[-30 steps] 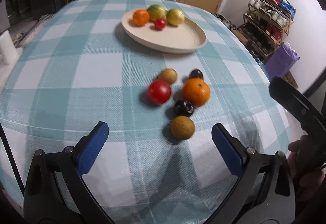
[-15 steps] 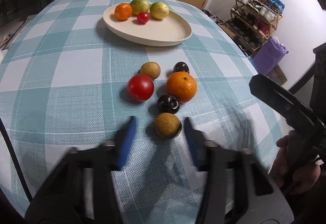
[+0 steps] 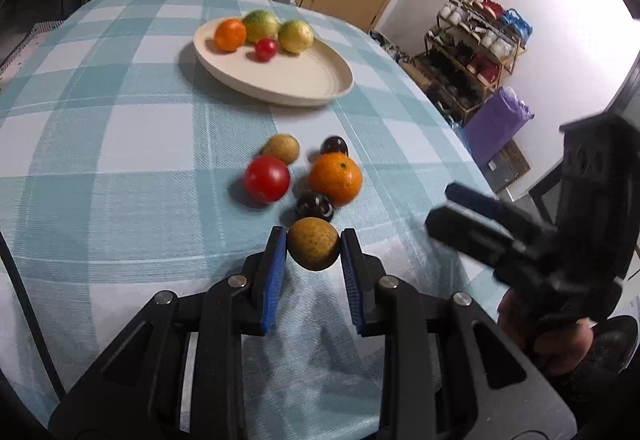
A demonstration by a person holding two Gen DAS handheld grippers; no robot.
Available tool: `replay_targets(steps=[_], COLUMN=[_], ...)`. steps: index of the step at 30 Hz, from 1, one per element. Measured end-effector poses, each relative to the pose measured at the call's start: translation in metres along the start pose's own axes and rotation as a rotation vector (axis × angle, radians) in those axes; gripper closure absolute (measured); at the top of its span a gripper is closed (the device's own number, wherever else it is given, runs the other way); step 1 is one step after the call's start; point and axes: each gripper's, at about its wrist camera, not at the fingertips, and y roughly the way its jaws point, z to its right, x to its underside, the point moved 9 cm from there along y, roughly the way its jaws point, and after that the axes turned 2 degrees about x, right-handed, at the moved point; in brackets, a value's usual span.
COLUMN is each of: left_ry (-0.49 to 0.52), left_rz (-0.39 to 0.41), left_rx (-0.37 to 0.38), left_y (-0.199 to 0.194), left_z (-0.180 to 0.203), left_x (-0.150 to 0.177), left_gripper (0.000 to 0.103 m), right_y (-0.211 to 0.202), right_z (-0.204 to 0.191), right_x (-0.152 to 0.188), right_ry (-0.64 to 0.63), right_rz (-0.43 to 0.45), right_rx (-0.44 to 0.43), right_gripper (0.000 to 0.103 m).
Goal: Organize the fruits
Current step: 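Lower the left tool onto the small brown kiwi fruit and close, then lift the kiwi with the left tool while the right tool grasps the dark plum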
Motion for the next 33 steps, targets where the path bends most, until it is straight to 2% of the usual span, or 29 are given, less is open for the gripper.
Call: replay_targets(steps=[8, 17, 22, 26, 28, 33], left_ry=[-0.041, -0.066, -0.084, -0.102, -0.112, -0.120], left_rz=[0.066, 0.084, 0.079, 0.075, 0.071, 0.063], left_rx=[-0.032, -0.038, -0.031, -0.034, -0.028, -0.014], left_y=[-0.030, -0.043, -0.044, -0.043, -0.041, -0.038], left_z=[-0.026, -0.046, -0.058, -0.067, -0.071, -0.073], left_x=[-0.005, -0.004, 0.001, 0.004, 0.006, 0.009], left_gripper=[0.079, 0.078, 0.078, 0.078, 0.078, 0.078], right_y=[0.013, 0.037, 0.051, 0.056, 0.059, 0.063], right_z=[-0.020, -0.048, -0.053, -0.051, -0.048, -0.046], right_x=[0.016, 0.021, 0.020, 0.016, 0.013, 0.011], right_ry=[0.020, 0.065, 0.111, 0.156, 0.167, 0.148], right_rz=[-0.056, -0.121, -0.154, -0.147, -0.141, -0.129], right_rx=[-0.044, -0.117, -0.122, -0.109, -0.081, -0.006], right_gripper=[0.000, 0.002, 0.018, 0.026, 0.037, 0.051])
